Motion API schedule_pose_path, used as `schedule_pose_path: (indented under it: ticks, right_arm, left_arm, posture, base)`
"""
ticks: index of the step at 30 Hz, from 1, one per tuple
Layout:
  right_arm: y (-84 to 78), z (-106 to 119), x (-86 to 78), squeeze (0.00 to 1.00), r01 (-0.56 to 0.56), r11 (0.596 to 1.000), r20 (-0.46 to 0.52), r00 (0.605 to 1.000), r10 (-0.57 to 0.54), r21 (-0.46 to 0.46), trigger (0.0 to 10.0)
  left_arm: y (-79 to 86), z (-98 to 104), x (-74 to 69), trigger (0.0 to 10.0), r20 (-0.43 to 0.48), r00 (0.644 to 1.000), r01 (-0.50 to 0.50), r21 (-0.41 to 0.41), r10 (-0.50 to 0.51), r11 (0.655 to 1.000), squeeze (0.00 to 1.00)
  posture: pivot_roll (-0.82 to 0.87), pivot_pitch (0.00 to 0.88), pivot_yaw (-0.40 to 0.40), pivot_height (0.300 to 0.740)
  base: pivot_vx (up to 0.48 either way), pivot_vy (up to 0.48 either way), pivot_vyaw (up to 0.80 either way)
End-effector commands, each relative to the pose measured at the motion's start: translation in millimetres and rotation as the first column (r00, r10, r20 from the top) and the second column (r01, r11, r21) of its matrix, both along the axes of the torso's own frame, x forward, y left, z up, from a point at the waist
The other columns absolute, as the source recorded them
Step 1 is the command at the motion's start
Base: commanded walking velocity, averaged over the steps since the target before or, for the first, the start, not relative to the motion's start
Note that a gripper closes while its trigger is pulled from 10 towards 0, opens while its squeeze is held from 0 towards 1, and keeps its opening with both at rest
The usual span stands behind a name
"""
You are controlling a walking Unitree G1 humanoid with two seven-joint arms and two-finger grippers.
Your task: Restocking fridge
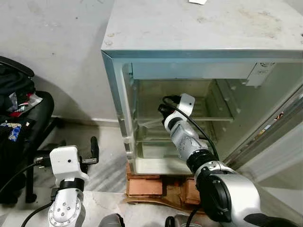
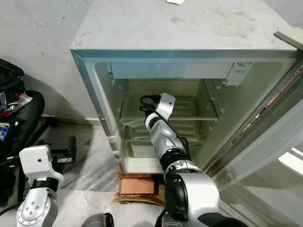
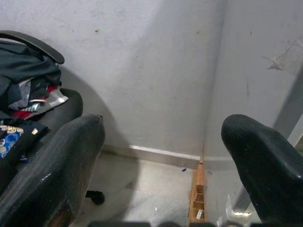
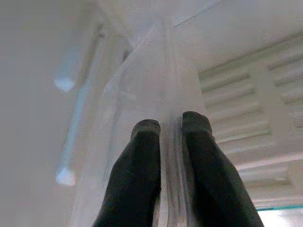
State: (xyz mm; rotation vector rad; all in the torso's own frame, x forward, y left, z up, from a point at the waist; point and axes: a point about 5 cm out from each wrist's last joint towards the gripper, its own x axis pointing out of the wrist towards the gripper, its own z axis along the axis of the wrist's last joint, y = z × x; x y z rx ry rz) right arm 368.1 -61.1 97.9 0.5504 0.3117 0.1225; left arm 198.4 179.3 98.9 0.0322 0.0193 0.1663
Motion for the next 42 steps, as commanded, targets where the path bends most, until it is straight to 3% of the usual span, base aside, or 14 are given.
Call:
schedule_pose_path:
  ticks: [1,21,25,36,42]
  right_arm:
    - [14.6,-0.1,-2.5,1.00,0.004,0.999,-0.036,0.999,-0.003,0.040,10.0]
    - [24.8,23.7,8.1,1.00,0.050,0.983,-0.022,0.999,-0.047,0.179,10.0]
    - [11.5,28.4,13.7,1.00,0.102,0.971,-0.019,0.995,-0.101,0.215,10.0]
    - [-28.0,26.1,18.6,1.00,0.145,0.986,0.063,0.987,-0.150,0.081,10.0]
    - [-41.1,27.6,19.4,1.00,0.145,0.989,0.121,0.982,-0.144,-0.001,10.0]
  left_arm:
    - [0.4,2.7,-0.2,10.0,0.004,1.000,-0.009,0.005,0.009,1.000,0.00]
    - [-3.4,2.6,-0.1,10.0,0.003,1.000,-0.016,-0.003,0.016,1.000,0.00]
    - [-3.4,2.3,0.3,10.0,0.003,1.000,-0.018,-0.002,0.018,1.000,0.00]
    - [-3.8,1.5,3.0,10.0,0.005,1.000,-0.014,-0.001,0.014,1.000,0.00]
    - [-3.3,2.2,3.8,10.0,0.008,1.000,-0.014,0.002,0.014,1.000,0.00]
  posture:
    - [0.09,0.185,-0.004,0.740]
    - [0.11,0.186,-0.020,0.740]
    - [0.10,0.185,-0.022,0.740]
    - [0.09,0.179,-0.018,0.740]
    - [0.10,0.175,-0.015,0.740]
  base:
    - [0.000,0.000,0.00]
    - [0.000,0.000,0.00]
    - [0.000,0.000,0.00]
    - [0.000,0.000,0.00]
    - [0.000,0.000,0.00]
